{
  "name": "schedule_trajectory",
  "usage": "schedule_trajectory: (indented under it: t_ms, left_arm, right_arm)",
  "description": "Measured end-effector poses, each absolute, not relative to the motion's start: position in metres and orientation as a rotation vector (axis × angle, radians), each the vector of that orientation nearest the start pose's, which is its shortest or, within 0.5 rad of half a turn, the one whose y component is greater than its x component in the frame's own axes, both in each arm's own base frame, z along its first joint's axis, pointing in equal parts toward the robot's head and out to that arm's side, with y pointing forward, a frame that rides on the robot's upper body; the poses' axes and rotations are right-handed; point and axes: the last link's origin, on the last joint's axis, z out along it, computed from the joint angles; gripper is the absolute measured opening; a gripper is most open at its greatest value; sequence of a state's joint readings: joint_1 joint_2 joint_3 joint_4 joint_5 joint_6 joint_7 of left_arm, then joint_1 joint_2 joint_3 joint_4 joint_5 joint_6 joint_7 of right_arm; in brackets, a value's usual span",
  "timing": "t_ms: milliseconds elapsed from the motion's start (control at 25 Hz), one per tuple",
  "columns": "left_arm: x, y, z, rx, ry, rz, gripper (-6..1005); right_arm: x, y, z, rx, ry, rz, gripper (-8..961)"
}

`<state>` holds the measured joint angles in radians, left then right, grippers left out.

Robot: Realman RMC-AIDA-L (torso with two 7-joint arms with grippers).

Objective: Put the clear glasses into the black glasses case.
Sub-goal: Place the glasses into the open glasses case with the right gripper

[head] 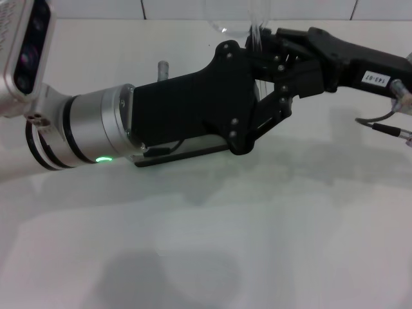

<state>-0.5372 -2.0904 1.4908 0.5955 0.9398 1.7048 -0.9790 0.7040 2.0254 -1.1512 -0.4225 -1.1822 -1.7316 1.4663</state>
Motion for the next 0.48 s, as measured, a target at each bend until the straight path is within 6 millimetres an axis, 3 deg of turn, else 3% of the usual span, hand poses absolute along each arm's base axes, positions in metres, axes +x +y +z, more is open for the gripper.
schedule_trajectory:
  t_ms: [200, 480]
  left_arm:
    - [-0.136, 0.298, -0.03, -2.626, 0.067, -1.612, 49]
    - [-0.145, 0.297, -0.022, -2.568, 0.039, -1.625, 49]
  right_arm:
    - [0.144, 0.342, -0.001, -2.783, 0.551, 1.567, 67]
    - [0.162, 0.349, 0.013, -2.658, 0.567, 1.539, 67]
